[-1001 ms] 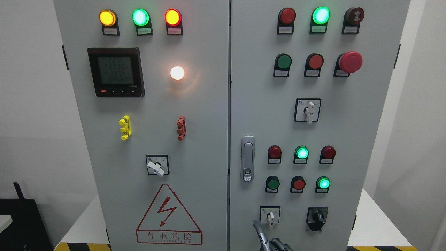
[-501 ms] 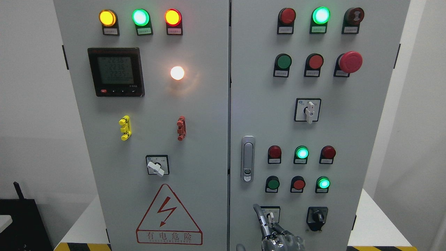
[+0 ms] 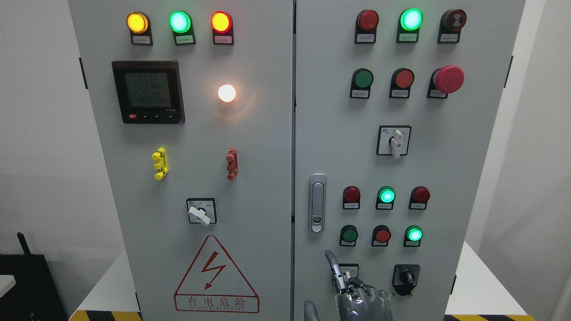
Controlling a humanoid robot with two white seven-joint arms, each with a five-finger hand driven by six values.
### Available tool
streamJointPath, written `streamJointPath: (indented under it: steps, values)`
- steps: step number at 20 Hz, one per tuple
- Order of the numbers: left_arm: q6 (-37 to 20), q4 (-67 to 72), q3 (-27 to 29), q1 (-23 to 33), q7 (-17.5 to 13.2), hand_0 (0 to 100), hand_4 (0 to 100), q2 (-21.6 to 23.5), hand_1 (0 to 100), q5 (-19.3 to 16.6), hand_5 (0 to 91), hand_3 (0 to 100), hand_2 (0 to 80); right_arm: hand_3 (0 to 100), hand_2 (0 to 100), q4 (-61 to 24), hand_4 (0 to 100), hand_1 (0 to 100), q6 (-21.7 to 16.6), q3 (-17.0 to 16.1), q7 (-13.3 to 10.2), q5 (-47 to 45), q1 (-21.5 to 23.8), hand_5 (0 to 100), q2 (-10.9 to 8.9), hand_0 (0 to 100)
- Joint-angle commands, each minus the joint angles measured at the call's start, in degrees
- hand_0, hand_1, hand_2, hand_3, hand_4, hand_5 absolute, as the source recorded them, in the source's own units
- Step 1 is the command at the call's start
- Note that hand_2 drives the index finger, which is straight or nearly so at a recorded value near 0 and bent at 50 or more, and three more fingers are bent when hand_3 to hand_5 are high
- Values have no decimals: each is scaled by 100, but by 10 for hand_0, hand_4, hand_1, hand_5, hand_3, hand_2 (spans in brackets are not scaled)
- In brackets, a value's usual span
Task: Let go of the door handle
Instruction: 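Raise the right hand up toward the silver door handle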
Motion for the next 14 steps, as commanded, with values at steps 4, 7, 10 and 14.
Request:
streamJointPath:
  steps: [4, 7, 10, 14]
  values:
    - [0, -176, -3, 0, 5, 120, 0, 0, 389, 5, 0, 0, 0, 986, 0, 45, 865, 363, 2, -58, 219, 71, -207, 949, 32, 418]
    - [0, -176, 6, 0, 5, 120, 0, 0, 389, 5, 0, 0, 0, 986, 0, 81, 866, 360, 2, -66, 307, 106, -294, 950, 32, 419]
    - [0, -176, -3, 0, 5, 120, 0, 0, 389, 5, 0, 0, 0, 986, 0, 142, 867, 357, 81, -66, 360, 106, -374, 952, 32, 420]
    - [0, -176, -3, 0, 5, 120, 0, 0, 389, -3, 0, 0, 0, 987, 0, 203, 867, 348, 108, -58, 387, 106, -488, 957, 58, 423]
